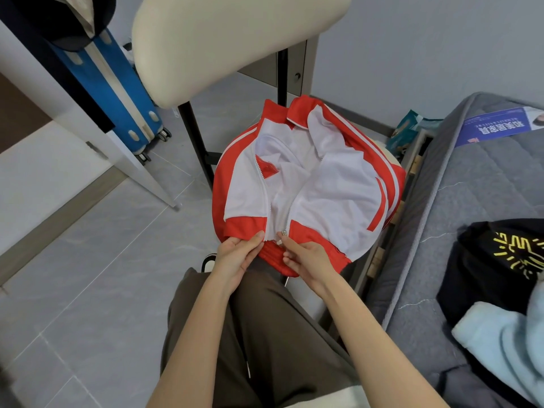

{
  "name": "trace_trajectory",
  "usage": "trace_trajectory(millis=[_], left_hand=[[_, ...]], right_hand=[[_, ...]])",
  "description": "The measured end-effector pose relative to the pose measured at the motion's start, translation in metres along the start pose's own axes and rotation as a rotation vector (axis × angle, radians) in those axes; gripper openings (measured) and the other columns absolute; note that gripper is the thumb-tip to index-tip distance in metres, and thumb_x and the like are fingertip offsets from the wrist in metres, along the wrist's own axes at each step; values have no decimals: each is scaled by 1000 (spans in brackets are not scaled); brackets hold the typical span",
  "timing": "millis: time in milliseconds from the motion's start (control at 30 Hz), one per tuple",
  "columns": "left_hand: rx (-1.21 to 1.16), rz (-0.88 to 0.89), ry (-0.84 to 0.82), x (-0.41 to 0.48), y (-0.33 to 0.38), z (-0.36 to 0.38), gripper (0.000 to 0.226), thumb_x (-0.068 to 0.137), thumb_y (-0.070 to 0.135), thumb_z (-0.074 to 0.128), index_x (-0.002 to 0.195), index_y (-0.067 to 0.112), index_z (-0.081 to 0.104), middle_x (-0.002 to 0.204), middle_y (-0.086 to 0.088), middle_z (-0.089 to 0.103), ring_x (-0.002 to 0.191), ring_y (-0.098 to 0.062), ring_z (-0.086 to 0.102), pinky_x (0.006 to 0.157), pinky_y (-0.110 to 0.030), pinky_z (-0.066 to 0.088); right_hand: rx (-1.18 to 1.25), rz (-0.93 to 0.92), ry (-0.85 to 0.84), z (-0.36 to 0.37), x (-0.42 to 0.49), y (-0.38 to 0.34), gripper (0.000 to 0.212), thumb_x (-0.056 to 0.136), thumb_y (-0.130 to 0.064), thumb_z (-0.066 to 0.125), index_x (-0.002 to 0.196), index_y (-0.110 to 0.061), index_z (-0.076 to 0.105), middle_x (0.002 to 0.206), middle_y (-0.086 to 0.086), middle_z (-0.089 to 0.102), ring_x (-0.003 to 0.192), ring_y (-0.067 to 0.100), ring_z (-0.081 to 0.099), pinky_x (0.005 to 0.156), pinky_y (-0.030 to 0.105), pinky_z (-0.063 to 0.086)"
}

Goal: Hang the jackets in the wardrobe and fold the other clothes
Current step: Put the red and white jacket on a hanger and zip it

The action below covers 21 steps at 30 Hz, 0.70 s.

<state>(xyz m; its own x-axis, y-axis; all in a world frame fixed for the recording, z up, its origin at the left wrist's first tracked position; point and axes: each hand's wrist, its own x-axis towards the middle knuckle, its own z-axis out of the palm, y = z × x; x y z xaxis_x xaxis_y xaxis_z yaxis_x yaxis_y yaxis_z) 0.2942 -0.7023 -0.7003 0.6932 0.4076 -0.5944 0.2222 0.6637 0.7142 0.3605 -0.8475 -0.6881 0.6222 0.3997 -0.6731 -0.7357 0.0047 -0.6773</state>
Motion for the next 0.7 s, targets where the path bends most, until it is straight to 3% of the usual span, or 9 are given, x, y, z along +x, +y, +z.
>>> trace_trajectory(millis=[67,167,233,300,367,433,533,600,700], left_hand=[[21,-11,-17,0,-1,3,17,77,8,75,92,2,71,92,-8,74,88,-15,71,71,-20,56],[107,-27,-87,-1,-2,7,16,79,7,73,92,-1,72,92,-13,73,89,-17,71,74,-21,56],[137,-14,-101,-3,-3,10,13,77,9,75,88,2,74,94,-13,73,90,-17,70,74,-22,56],[137,10,-88,-3,-4,14,17,69,14,80,84,6,76,92,-9,74,88,-14,71,72,-19,56],[153,4,-55,-2,-3,16,17,66,19,81,79,9,76,87,-4,75,82,-9,70,70,-17,55],[172,-26,-30,-1,-2,19,14,73,23,78,71,9,74,76,0,73,71,-5,67,66,-16,54],[217,-37,-27,-2,-1,23,22,80,28,73,65,11,73,69,4,70,66,-2,65,67,-16,55],[243,-30,-39,-4,-1,25,22,81,27,72,64,15,76,69,6,71,66,0,64,71,-16,55],[246,-13,-5,-5,-1,25,13,79,23,75,72,13,76,70,5,71,64,-2,63,70,-17,56]], right_hand=[[6,-38,-36,-10,-5,2,22,86,-20,69,69,-9,75,77,5,66,74,8,62,68,16,54],[-58,-59,-60,-22,-9,4,22,90,-19,64,84,1,72,88,4,70,87,9,63,80,18,53],[-58,-45,-70,-27,-10,4,27,91,-17,64,68,-3,69,97,10,70,94,12,64,86,22,52],[-61,-58,-43,-31,-10,5,35,87,-18,68,55,-7,59,80,12,65,85,19,61,85,25,48],[-92,-104,37,-34,-9,6,34,82,-20,74,56,-8,56,61,5,51,72,21,50,80,29,46],[-115,-130,75,-36,-8,7,27,78,-23,77,60,-10,62,57,1,53,66,15,50,77,31,47],[-98,-135,45,-32,-7,9,19,80,-22,76,74,-4,71,81,17,70,82,22,62,89,37,51],[-92,-135,33,-28,-6,8,20,83,-20,72,83,0,73,96,23,71,89,25,62,90,36,50],[-74,-120,15,-21,-4,8,21,84,-20,71,81,1,71,88,19,68,83,21,58,79,28,49]])
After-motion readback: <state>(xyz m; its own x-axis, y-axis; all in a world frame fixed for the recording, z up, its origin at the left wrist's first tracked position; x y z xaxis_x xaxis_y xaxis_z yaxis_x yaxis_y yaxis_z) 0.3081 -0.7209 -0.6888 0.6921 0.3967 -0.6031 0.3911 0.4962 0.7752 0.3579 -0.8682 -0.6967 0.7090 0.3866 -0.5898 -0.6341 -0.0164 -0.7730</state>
